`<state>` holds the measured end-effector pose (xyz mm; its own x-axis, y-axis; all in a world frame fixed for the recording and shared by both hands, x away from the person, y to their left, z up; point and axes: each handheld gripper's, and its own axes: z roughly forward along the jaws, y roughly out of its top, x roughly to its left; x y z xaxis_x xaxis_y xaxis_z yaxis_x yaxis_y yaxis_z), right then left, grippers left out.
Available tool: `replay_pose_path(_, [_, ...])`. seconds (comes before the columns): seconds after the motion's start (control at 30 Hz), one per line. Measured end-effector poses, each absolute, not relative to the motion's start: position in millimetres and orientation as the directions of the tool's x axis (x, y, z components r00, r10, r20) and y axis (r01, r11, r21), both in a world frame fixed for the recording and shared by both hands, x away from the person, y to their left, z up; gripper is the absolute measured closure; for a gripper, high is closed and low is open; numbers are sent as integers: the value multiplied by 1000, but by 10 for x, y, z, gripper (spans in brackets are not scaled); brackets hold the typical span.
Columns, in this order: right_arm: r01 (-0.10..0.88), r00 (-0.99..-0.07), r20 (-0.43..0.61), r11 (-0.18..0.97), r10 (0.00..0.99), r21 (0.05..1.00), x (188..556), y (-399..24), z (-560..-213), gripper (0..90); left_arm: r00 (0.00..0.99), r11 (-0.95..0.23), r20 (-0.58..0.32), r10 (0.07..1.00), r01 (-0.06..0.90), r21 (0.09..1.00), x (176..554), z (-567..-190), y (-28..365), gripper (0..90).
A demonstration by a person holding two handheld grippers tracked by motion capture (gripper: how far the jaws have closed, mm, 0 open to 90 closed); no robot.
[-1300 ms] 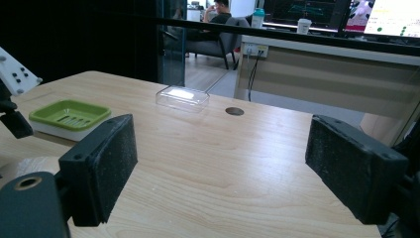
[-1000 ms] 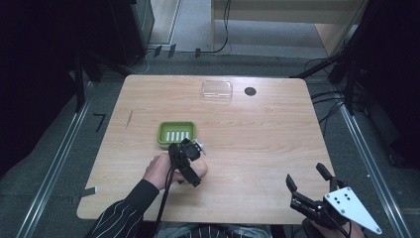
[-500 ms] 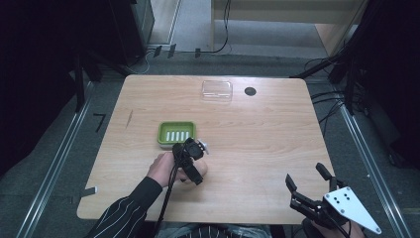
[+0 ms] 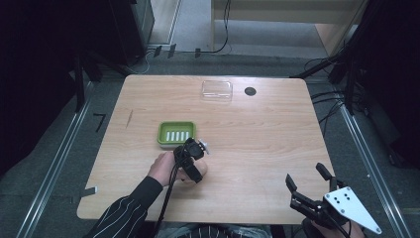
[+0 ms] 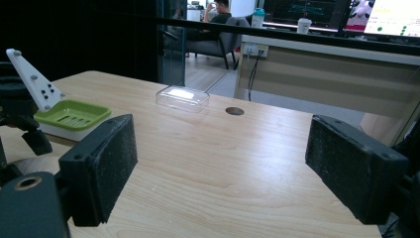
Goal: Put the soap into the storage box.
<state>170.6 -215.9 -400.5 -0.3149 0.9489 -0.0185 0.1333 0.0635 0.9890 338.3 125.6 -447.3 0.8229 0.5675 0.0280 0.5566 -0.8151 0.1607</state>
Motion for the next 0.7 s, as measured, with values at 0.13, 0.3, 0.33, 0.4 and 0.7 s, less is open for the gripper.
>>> replay_pose_path(0.13, [133, -316, -21, 66, 949, 989, 1708, -2157, -4005, 132, 822, -816, 33, 569, 559, 148, 3382, -4520, 1254, 259])
replay_pose_path(0.3, [133, -315, -17, 62, 949, 989, 1707, -2162, -4006, 133, 826, -819, 22, 564, 555, 147, 3380, -4534, 1245, 323])
replay_pose_path(0.33, [133, -315, -16, 61, 949, 989, 1708, -2162, -4006, 132, 825, -818, 23, 565, 556, 146, 3380, -4543, 1247, 324])
replay_pose_path(0.4, [137, -316, -14, 61, 949, 989, 1710, -2159, -4007, 133, 824, -816, 13, 567, 560, 142, 3385, -4563, 1258, 326])
replay_pose_path(0.7, [136, -317, -13, 59, 948, 989, 1709, -2158, -4006, 132, 827, -820, 33, 561, 550, 156, 3359, -4571, 1259, 331])
